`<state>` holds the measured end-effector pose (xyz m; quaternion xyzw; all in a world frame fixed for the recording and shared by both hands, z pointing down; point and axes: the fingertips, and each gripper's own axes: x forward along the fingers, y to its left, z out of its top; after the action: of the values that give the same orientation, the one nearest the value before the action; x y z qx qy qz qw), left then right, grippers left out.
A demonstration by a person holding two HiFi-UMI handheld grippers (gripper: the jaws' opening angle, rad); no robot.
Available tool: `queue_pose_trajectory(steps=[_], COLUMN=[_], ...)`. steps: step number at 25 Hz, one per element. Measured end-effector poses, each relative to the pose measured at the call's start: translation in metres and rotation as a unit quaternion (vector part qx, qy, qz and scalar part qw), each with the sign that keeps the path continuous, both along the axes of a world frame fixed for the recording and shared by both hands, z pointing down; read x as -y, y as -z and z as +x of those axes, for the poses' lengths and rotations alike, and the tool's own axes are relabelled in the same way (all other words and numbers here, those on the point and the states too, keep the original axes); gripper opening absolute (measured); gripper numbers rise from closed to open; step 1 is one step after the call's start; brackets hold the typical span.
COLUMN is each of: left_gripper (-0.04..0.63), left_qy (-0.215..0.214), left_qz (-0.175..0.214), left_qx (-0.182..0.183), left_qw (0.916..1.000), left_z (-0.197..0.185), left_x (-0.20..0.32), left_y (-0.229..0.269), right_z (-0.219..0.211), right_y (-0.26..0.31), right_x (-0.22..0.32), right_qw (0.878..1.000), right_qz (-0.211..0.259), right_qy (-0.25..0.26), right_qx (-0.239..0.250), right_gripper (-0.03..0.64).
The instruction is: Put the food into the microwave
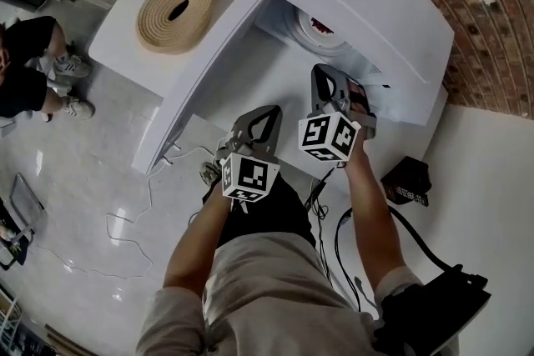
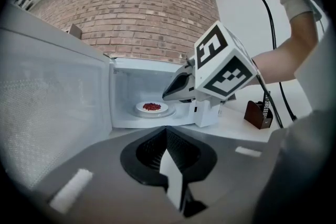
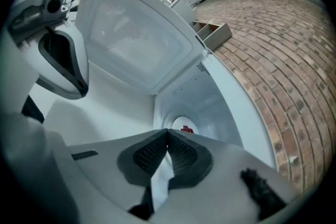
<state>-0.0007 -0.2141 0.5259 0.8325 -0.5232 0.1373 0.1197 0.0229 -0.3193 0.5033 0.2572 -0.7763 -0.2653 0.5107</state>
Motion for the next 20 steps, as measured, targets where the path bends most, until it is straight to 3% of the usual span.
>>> queue_pose_trajectory(steps=[20], left_gripper=[0.008], left_qy=[0.0], left_qz=[0.07], left_qx=[-0.023], left_qw=[0.9973], left_z=[-0.003], left_x=[-0.039], left_y=[0.083], right_z=[0.003], right_y=[0.076], right_x=[-0.1], right_qw=[0.998], right_qz=[0.053], right_qy=[0.029], right_qx=[0.003], right_gripper=[0.01])
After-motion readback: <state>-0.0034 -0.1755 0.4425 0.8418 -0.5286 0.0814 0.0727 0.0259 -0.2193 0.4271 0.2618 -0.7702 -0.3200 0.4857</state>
